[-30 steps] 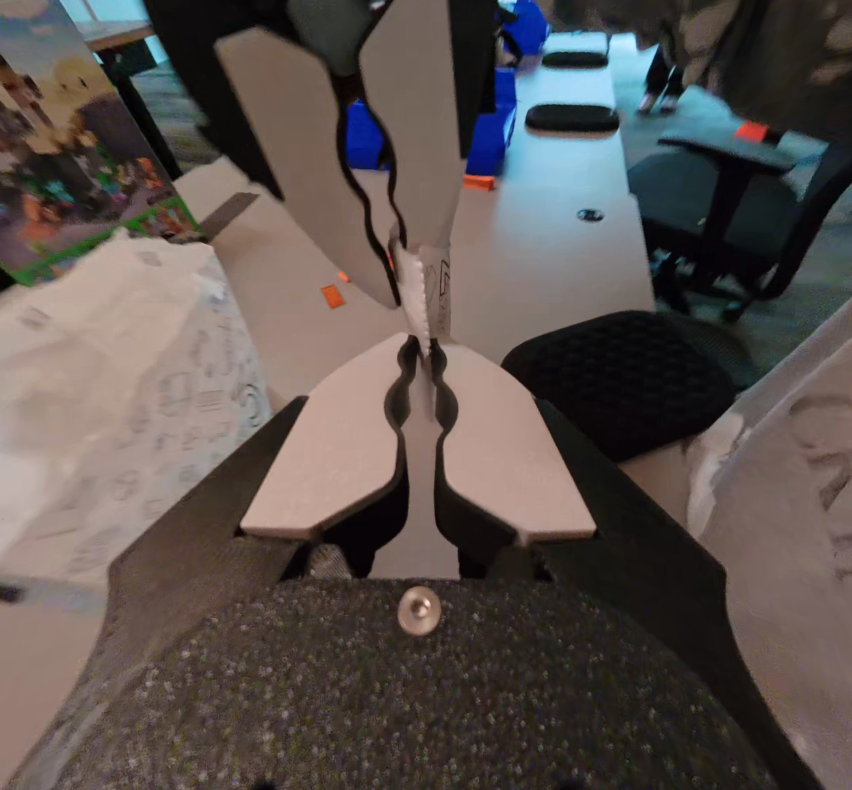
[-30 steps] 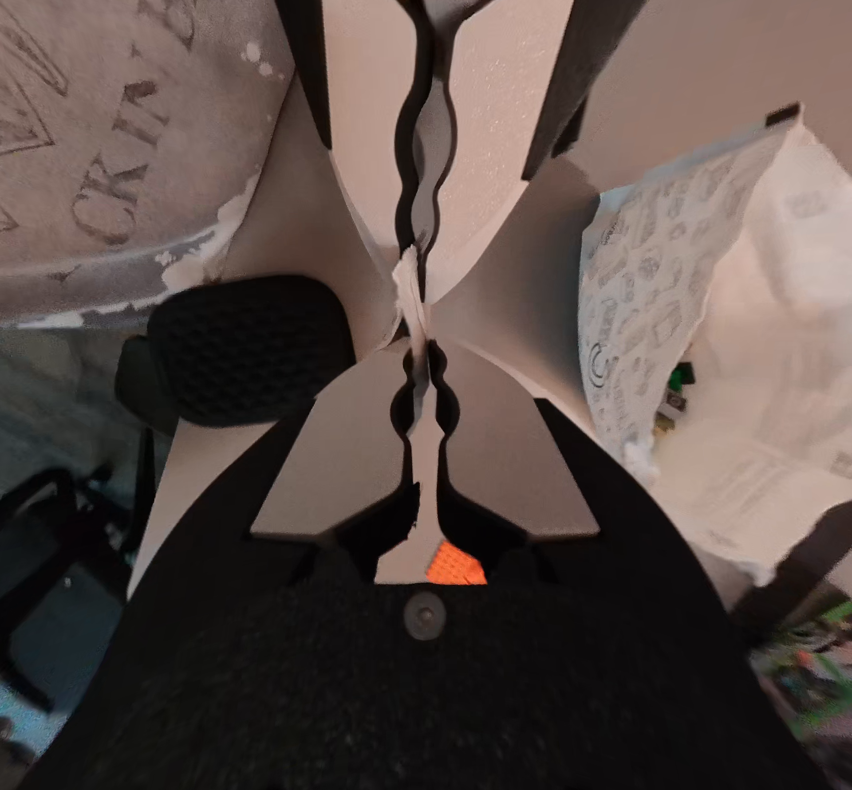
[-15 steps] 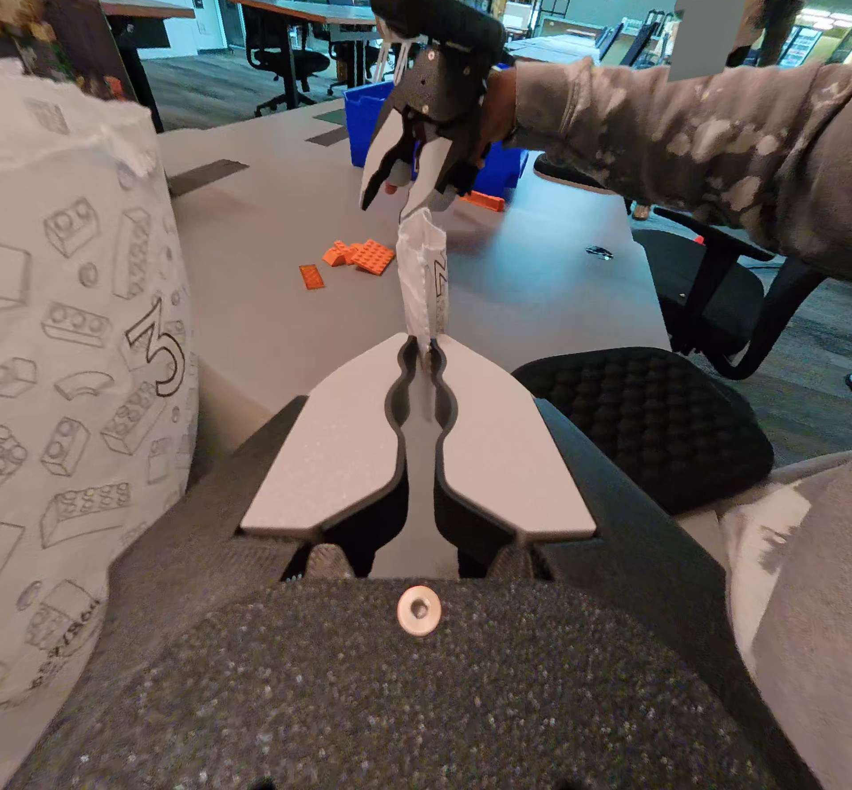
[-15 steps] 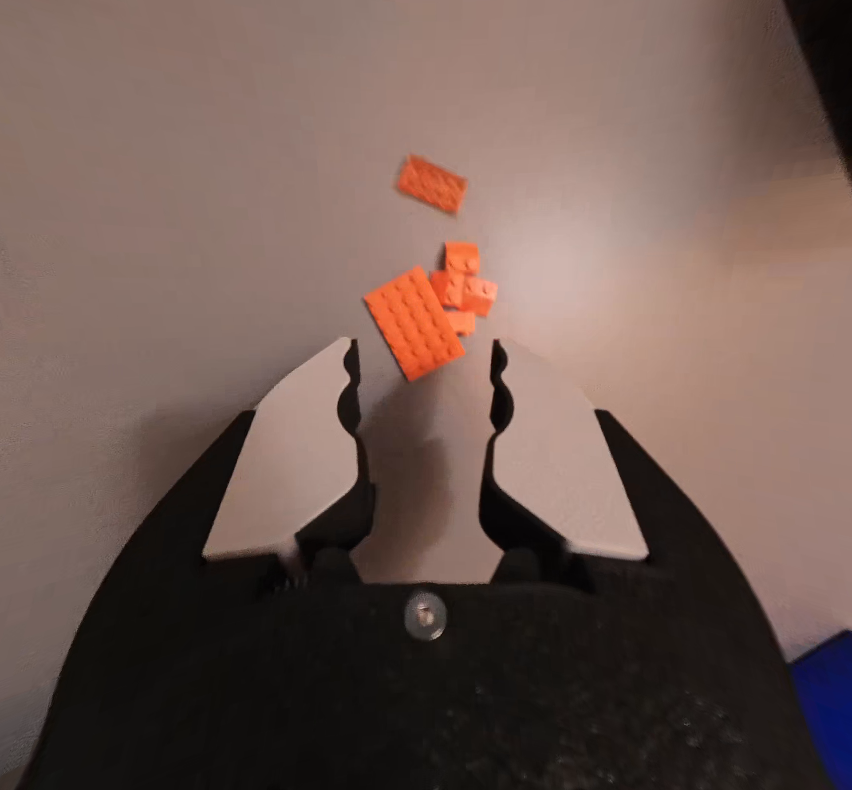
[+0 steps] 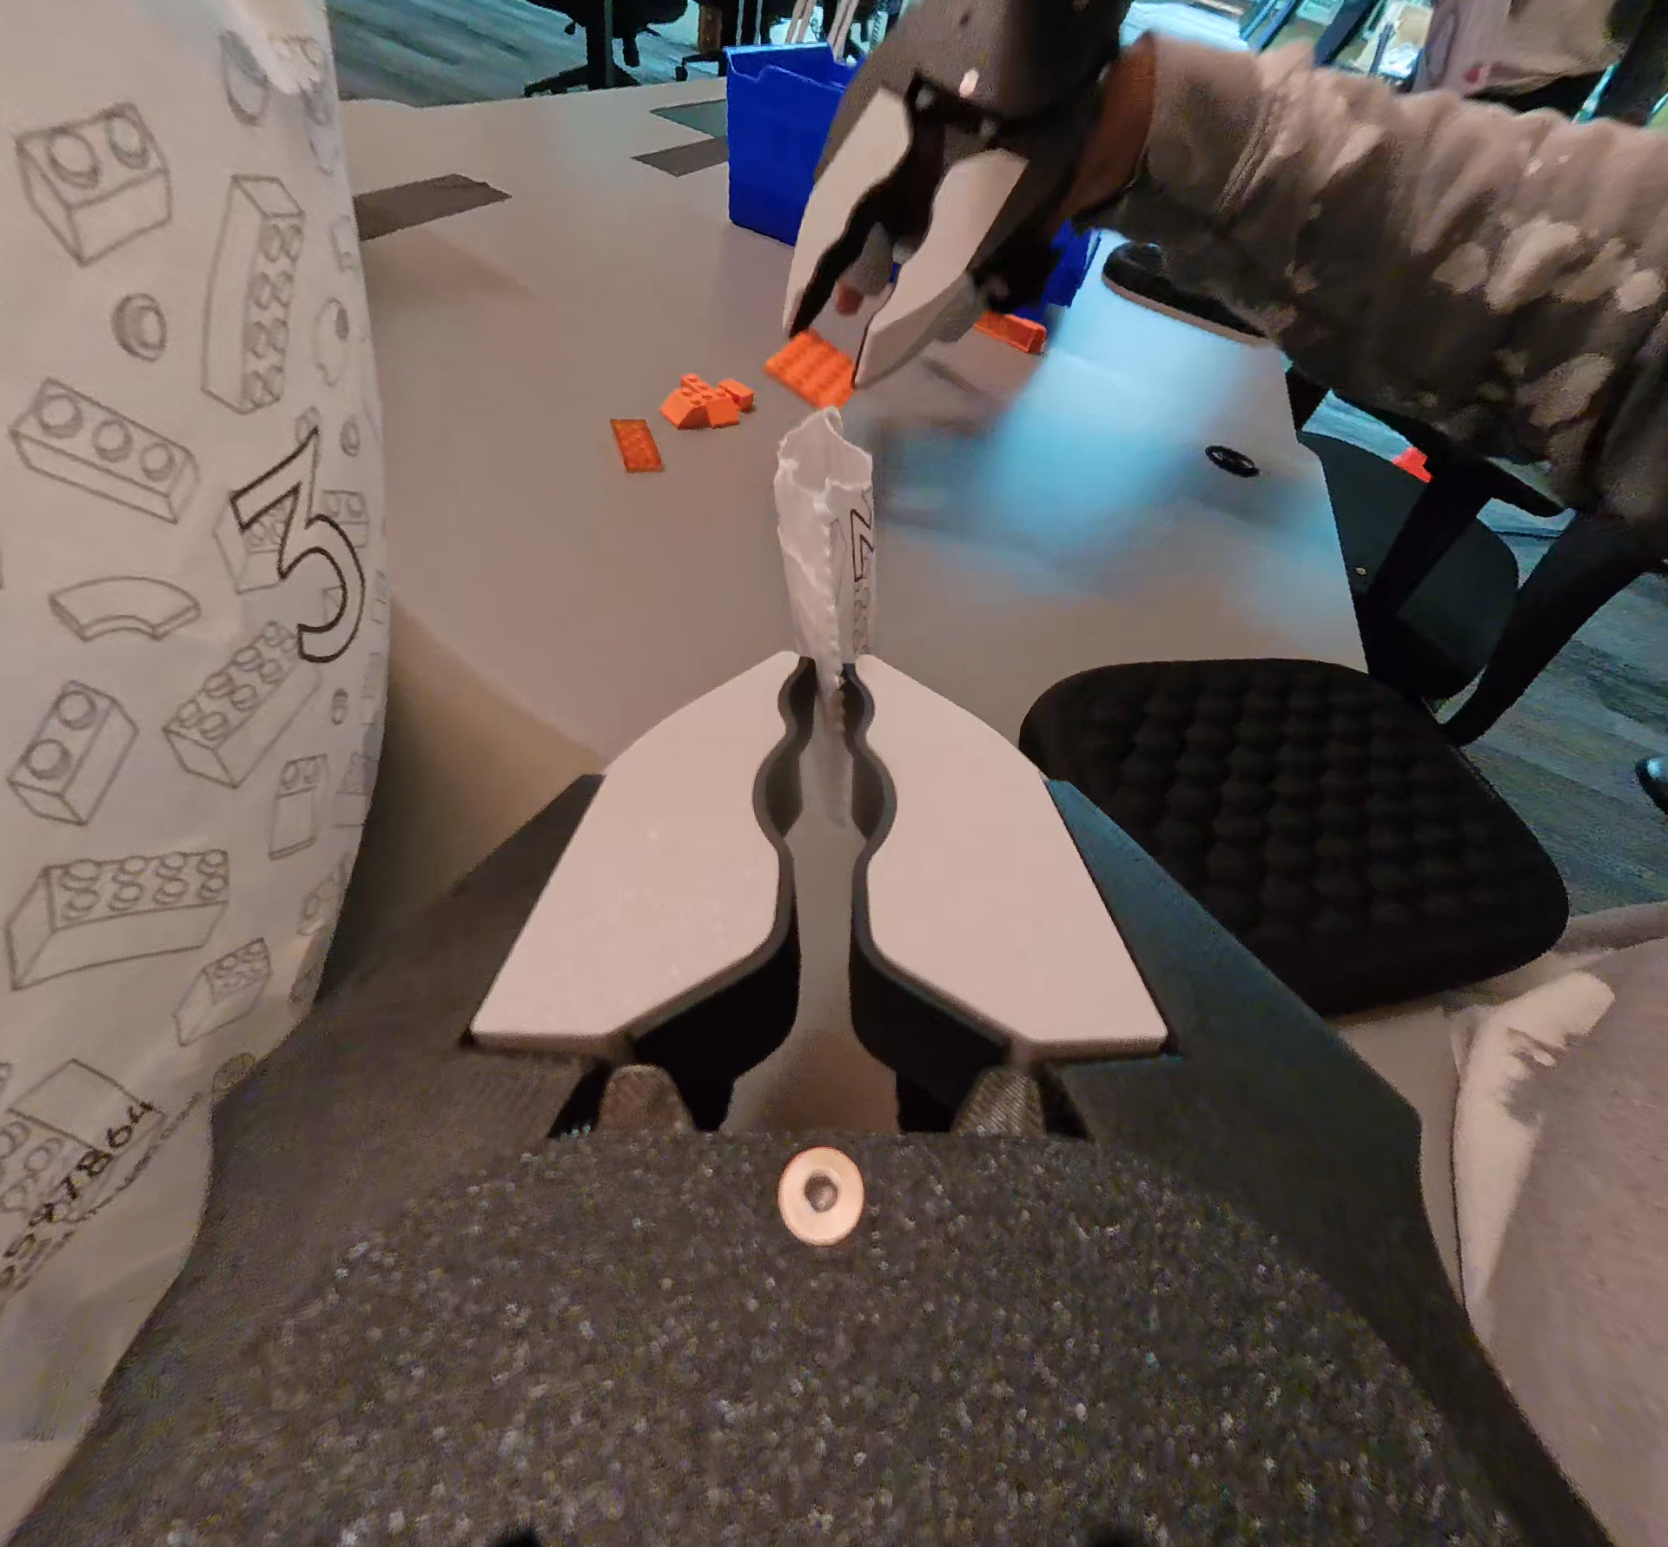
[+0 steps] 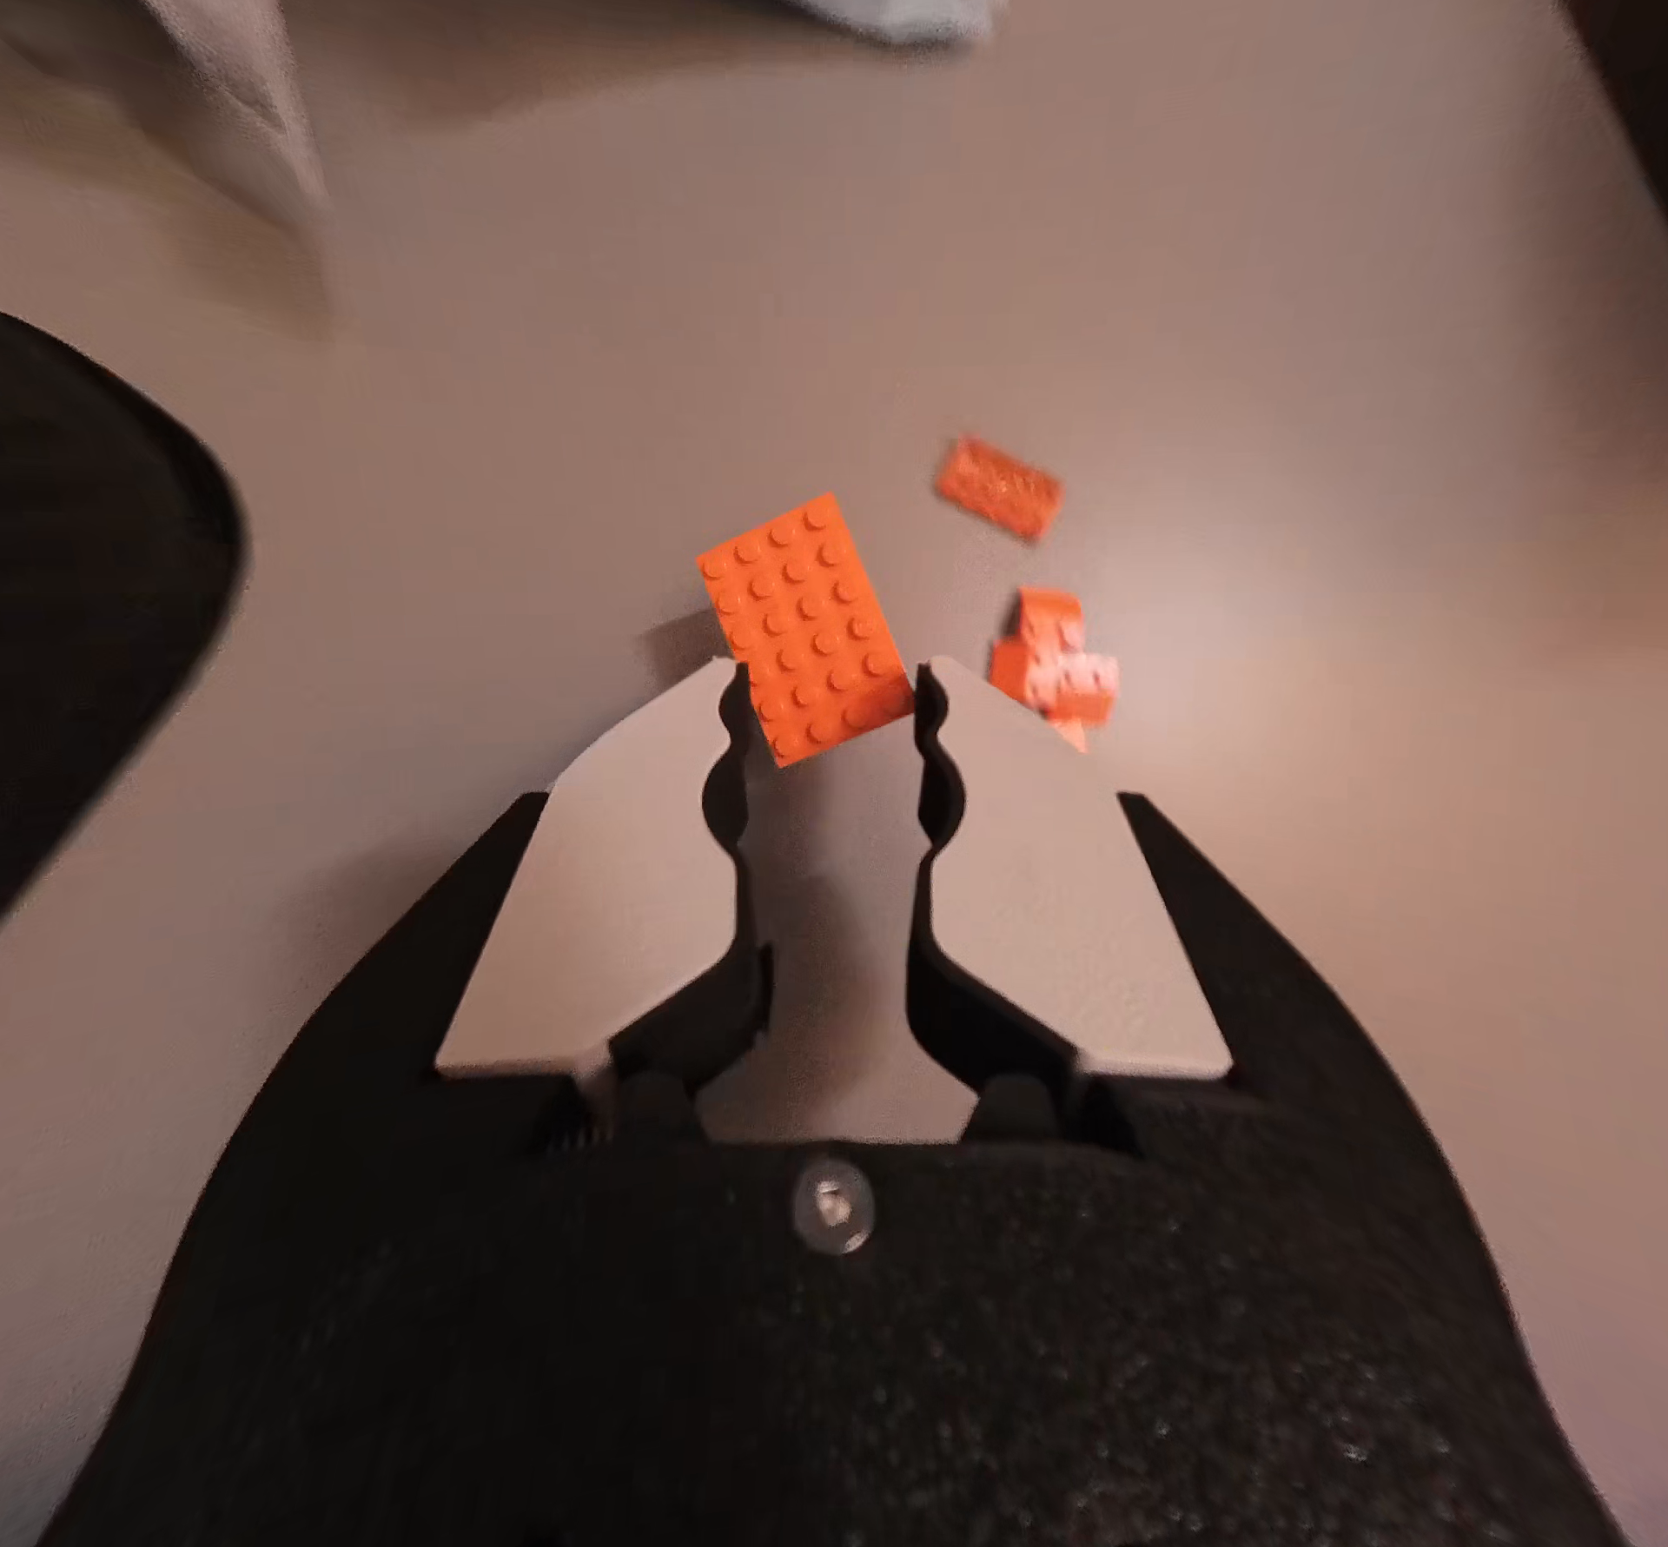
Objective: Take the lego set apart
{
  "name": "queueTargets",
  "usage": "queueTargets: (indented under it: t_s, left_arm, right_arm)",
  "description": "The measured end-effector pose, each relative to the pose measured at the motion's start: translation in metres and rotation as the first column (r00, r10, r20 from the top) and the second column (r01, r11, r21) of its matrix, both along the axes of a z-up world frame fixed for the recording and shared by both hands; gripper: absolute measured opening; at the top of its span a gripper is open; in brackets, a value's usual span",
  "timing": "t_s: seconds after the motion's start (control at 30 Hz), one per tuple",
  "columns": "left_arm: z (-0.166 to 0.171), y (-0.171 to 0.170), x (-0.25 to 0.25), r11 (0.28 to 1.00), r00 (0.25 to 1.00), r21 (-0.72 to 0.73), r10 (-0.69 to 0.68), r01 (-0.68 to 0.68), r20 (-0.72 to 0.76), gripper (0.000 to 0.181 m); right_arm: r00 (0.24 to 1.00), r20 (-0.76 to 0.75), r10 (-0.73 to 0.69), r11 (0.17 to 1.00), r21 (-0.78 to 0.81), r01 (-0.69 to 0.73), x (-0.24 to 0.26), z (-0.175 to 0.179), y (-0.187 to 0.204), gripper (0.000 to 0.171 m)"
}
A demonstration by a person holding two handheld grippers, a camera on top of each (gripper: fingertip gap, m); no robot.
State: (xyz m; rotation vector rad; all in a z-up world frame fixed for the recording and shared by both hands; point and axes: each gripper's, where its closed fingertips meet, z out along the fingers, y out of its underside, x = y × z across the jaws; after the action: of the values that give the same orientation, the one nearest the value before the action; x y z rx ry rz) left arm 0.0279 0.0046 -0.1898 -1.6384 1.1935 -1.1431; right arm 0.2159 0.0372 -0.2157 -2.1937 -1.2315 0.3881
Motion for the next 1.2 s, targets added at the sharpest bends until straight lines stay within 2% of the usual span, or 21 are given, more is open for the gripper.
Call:
queueTargets:
  t_s: [0.1,0.23,0.37,0.73,0.93,1.2]
  left_arm:
    - [-0.005,-0.004,0.002,1.000,0.999,0.014,-0.025,0.026,-0.021,0.006]
    - [-0.008,-0.009,0.002,0.998,0.998,0.028,-0.048,0.049,-0.039,0.006]
    - [-0.009,-0.011,0.000,0.998,0.997,-0.018,-0.064,0.063,-0.047,0.006]
    - [-0.011,-0.013,-0.004,0.977,0.992,-0.183,-0.120,0.113,-0.030,0.005]
    - [-0.012,-0.013,-0.007,0.972,0.992,-0.201,-0.126,0.120,-0.015,0.005]
    - [-0.022,-0.017,-0.009,0.980,0.984,-0.121,-0.167,0.160,-0.054,0.005]
  right_arm:
    - [0.993,-0.007,0.115,0.989,0.093,-0.113,-0.050,0.039,-0.008,0.035]
    - [0.959,0.153,0.239,0.933,0.238,-0.271,-0.109,0.064,-0.009,0.035]
    - [0.894,0.319,0.314,0.861,0.300,-0.410,-0.141,0.057,-0.008,0.035]
    - [0.772,0.494,0.400,0.763,0.287,-0.579,-0.155,0.038,-0.025,0.035]
    - [0.775,0.464,0.429,0.765,0.269,-0.585,-0.164,0.037,-0.033,0.035]
    - [0.827,0.270,0.493,0.816,0.188,-0.547,-0.172,0.041,-0.052,0.040]
